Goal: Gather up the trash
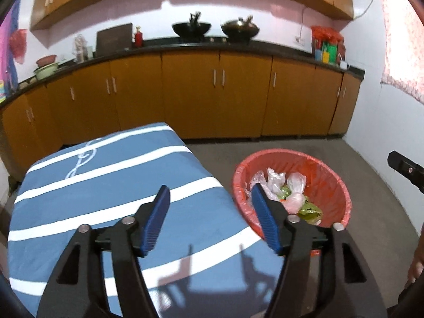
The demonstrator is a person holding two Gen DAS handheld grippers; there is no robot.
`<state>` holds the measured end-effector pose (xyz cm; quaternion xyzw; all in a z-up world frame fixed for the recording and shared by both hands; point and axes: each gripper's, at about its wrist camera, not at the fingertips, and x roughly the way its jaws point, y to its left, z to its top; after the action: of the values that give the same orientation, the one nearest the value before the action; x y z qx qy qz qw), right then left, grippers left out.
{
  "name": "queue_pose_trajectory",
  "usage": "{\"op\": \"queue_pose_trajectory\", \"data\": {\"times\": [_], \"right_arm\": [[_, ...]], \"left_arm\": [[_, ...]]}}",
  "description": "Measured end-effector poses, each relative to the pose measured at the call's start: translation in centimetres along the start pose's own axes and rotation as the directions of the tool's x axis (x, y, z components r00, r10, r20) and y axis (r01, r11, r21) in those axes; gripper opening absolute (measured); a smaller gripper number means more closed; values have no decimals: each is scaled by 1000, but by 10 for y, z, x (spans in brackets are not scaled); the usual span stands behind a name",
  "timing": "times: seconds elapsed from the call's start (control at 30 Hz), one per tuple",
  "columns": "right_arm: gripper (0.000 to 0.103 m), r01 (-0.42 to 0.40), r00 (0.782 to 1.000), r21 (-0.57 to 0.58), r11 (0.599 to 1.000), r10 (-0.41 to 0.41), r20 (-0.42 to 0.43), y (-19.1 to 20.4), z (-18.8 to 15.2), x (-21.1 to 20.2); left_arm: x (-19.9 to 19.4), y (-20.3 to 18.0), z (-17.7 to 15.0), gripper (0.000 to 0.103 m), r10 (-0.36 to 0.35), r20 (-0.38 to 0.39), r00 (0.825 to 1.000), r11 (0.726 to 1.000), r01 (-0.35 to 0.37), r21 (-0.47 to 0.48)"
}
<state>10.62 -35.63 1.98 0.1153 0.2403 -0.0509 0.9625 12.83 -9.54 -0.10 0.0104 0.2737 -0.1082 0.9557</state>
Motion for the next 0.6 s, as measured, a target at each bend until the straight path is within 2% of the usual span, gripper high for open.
{"op": "queue_pose_trajectory", "data": {"times": [0.13, 0.23, 0.37, 0.6], "right_arm": [[88, 1, 1000, 4, 1000, -2, 23, 13, -6, -19], [95, 21, 998, -4, 1000, -21, 52, 23, -12, -33], [99, 79, 992, -56, 995, -73, 104, 41, -22, -52], [99, 148, 974, -122, 981, -123, 191, 65, -40, -79]], "left_arm": [[-30, 13, -11, 83, 13, 50, 999, 1000, -12, -22], [-47, 21, -17, 94, 27, 83, 996, 999, -25, -30], [-69, 30, -24, 101, 64, 124, 990, 998, -61, -30], [-93, 43, -39, 101, 106, 157, 982, 994, -99, -48]]}}
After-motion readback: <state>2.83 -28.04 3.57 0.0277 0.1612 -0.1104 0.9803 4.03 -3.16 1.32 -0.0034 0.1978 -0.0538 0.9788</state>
